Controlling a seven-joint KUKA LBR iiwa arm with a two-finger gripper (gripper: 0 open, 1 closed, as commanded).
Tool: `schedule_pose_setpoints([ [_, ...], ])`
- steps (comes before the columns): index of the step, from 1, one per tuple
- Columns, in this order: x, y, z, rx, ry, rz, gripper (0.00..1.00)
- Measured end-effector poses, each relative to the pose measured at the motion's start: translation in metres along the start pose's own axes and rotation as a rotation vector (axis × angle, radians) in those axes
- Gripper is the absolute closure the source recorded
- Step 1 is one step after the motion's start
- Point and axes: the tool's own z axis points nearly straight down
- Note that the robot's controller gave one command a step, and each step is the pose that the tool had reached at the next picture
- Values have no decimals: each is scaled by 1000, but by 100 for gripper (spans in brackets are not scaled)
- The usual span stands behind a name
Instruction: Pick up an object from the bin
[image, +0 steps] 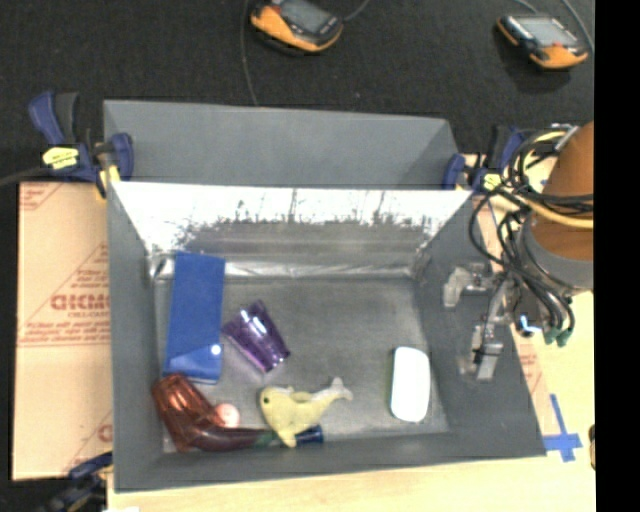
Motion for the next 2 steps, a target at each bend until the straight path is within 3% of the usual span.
schedule_pose_setpoints([
  [1,-2,2,45,1,-11,39,0],
  [2,-25,58,34,3,-9,-159,0],
])
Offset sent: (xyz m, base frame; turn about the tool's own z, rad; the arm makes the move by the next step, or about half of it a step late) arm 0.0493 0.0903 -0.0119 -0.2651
